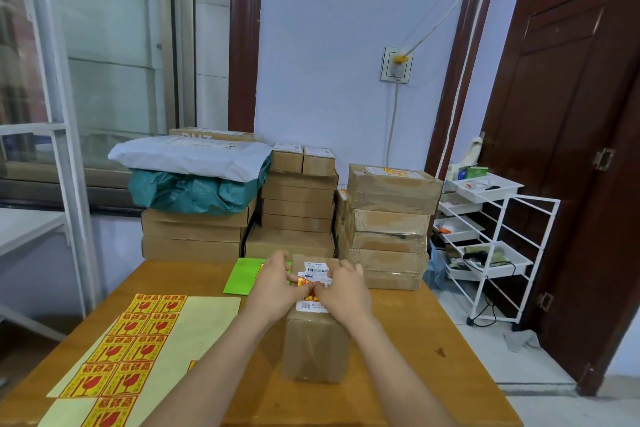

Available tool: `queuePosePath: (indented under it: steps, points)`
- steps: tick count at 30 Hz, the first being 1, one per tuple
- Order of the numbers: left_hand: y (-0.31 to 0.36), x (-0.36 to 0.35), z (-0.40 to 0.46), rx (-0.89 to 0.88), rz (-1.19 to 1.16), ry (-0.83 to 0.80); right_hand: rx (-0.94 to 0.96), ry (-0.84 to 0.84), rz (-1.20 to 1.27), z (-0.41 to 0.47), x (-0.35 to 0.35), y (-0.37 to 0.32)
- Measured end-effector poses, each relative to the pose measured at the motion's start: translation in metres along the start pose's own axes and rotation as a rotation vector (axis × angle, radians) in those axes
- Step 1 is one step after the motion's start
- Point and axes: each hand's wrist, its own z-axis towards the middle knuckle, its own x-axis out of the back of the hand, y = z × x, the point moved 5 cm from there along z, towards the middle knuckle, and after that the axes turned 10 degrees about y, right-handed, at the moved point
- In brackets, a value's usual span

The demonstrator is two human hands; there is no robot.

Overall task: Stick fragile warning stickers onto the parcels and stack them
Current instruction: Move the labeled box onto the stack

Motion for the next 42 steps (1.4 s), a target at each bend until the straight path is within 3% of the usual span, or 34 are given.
queuePosePath:
  steps: [21,34,38,42]
  points:
    - [-0.004,-0.005,0.003,0.010,0.047,0.063,0.000,-0.019,-0.023,-0.003,0.001,-0.003]
    - [0.001,-0.001,0.002,-0.096,0.025,0.036,0.027,0.007,-0.004,-0.002,-0.001,0.000]
    - [-0.004,0.004,-0.005,-0.025,-0.148,0.053,-0.030,0.013,0.156,0.001,-0.002,0.009]
    - [-0.017,0.005,-0.020,0.083,-0.334,0.088,-0.135,0.114,0.554,-0.006,0.002,0.023]
